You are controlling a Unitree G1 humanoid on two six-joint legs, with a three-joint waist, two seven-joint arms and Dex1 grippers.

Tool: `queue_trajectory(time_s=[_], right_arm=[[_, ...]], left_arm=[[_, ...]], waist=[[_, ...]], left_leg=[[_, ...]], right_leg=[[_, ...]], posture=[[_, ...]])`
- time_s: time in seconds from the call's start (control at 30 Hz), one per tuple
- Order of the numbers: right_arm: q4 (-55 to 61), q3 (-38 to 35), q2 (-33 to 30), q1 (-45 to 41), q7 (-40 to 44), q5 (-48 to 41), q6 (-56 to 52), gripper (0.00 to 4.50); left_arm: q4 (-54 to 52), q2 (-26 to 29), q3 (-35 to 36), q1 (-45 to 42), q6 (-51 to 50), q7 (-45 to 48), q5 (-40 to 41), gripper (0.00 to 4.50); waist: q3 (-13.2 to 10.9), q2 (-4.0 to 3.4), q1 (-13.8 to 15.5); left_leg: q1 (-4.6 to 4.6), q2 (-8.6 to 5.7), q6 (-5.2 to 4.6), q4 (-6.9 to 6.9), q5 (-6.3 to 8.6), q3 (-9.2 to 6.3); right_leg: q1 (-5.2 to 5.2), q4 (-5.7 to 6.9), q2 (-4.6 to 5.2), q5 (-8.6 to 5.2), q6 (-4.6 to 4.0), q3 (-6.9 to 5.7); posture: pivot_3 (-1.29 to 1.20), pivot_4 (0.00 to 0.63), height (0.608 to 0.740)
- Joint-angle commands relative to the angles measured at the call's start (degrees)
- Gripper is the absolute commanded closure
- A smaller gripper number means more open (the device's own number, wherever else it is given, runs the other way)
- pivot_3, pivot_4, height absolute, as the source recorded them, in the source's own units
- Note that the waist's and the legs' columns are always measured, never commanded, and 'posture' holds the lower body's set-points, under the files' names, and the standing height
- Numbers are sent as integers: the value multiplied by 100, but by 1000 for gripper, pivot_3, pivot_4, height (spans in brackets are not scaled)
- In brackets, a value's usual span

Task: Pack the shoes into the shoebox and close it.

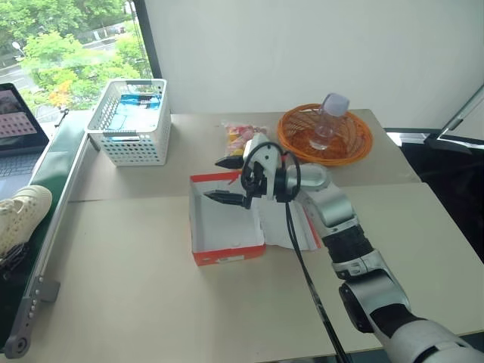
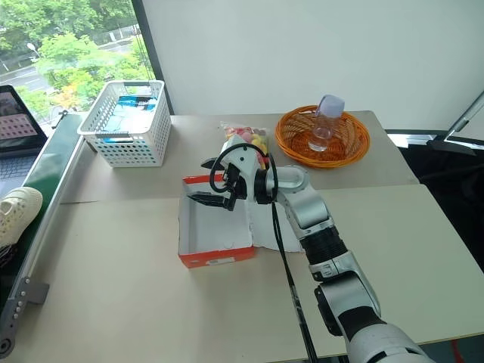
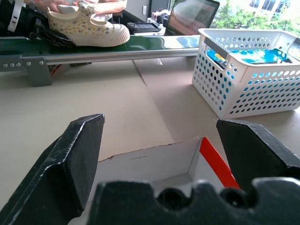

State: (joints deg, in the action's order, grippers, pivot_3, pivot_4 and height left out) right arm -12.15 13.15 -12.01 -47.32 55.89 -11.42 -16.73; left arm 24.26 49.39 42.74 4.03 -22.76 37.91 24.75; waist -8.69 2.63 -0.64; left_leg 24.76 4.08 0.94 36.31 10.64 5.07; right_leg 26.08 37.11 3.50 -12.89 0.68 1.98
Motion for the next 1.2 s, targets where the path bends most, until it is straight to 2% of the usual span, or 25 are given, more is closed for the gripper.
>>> queue_trajectory(time_s=[0.03,0.23,0.3,0.43,0.6,0.8,0.93,1.2], right_arm=[[205,-122,28,-171,-71,-116,-18,0],[275,-503,44,-241,-225,-599,-686,0],[325,-686,57,-266,-340,-817,-1085,0],[359,-1468,228,-432,-949,-1682,-2413,0],[263,-2289,504,-664,-1793,-2387,-3163,0],[109,-2998,685,-846,-2588,-2977,-3570,0],[66,-3132,707,-850,-2843,-3146,-3642,0],[-120,-3177,741,-856,-3113,-3245,-3495,0]], left_arm=[[-1329,-172,-122,-170,-292,-48,395,1672],[-3272,-493,-485,-730,-1074,-636,912,1672],[-3865,-675,-817,-985,-1341,-926,1037,1672],[-4728,-1444,-1743,-1758,-1751,-1724,1180,1672],[-5041,-2019,-2552,-2088,-1958,-2145,1049,1672],[-5245,-2819,-3206,-2576,-2093,-2665,1126,1672],[-5428,-3294,-3593,-2762,-2243,-2898,1166,1672],[-5579,-3626,-3821,-2712,-2405,-3145,1191,1672]], waist=[[0,2,77],[3,73,60],[7,79,19],[-2,65,-7],[-3,63,-125],[-4,62,-120],[-4,62,-87],[-5,59,-121]], left_leg=[[1,0,4,0,-2,0],[26,19,18,18,-10,-4],[27,17,11,23,-13,-3],[27,17,-28,23,-37,-5],[31,19,-33,27,-38,-10],[35,15,-36,29,-40,-15],[43,6,-39,34,-41,-21],[43,3,-43,43,-42,-28]], right_leg=[[-2,0,1,0,0,-3],[4,-4,-9,13,-4,-13],[1,-6,-8,15,1,-12],[0,0,-12,17,2,-10],[3,2,-30,24,5,9],[1,0,-31,28,12,10],[-1,-4,-27,31,20,10],[-1,-2,-30,33,24,15]], posture=[[0,150,740],[0,150,740],[0,150,740],[0,150,740],[0,150,740],[0,150,740],[0,150,740],[0,150,740]])
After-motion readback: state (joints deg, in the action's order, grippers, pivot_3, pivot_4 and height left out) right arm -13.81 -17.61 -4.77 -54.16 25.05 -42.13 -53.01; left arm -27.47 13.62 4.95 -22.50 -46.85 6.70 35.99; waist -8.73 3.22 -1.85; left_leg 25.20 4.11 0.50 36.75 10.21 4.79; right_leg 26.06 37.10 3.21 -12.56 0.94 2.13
